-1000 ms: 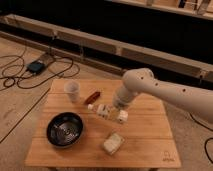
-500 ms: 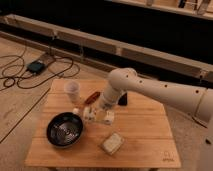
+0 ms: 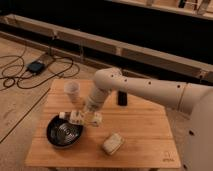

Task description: Place the bottle in the ceramic bowl

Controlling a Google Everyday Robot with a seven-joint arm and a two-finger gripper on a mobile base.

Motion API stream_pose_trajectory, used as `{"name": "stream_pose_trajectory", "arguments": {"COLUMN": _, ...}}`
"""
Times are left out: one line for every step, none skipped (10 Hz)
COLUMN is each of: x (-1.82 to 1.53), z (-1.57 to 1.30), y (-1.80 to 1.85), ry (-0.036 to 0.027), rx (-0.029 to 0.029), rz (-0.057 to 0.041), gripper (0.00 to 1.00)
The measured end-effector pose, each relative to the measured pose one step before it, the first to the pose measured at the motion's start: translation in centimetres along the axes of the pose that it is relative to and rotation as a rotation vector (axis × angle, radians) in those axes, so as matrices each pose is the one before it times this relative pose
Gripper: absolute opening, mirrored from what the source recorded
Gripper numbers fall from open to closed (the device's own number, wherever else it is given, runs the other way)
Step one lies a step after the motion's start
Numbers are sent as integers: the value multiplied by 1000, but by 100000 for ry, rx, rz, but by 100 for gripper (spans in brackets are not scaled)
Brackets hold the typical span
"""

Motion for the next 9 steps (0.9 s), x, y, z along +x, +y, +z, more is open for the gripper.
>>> {"name": "stream_pose_trajectory", "arguments": {"x": -1364, "z": 669, "y": 441, "ry": 149, "rx": -1369, "rz": -1819, "gripper": 0}}
{"name": "stream_pose_trajectory", "arguments": {"x": -1469, "z": 785, "y": 507, "ry": 543, "rx": -1110, "rz": -2096, "gripper": 0}}
{"name": "stream_pose_trajectory", "arguments": {"x": -1000, "z": 468, "y": 319, "ry": 435, "rx": -360, "rz": -1419, "gripper": 0}}
{"name": "stream_pose_trajectory", "arguments": {"x": -1424, "z": 689, "y": 530, "ry": 556, "rx": -665, "rz": -2167, "gripper": 0}}
{"name": "stream_pose_trajectory", "arguments": {"x": -1201, "z": 408, "y": 444, "ry": 76, "rx": -440, "rz": -1710, "gripper": 0}}
{"name": "stream_pose_trajectory", "arguments": {"x": -1382, "z": 386, "y": 458, "ry": -407, "rx": -257, "rz": -1841, "gripper": 0}}
{"name": "stream_pose_trajectory", "arguments": {"x": -1052, "z": 238, "y": 286, "ry": -766, "rx": -71, "rz": -1299, "gripper": 2}}
{"name": "stream_pose_trajectory", "arguments": {"x": -1396, "z": 273, "y": 280, "ry": -1532, "rx": 68, "rz": -1568, "gripper": 12}}
{"name": "stream_pose_trajectory", "arguments": {"x": -958, "z": 189, "y": 177, "ry": -1048, "rx": 5, "rz": -805, "gripper": 22}}
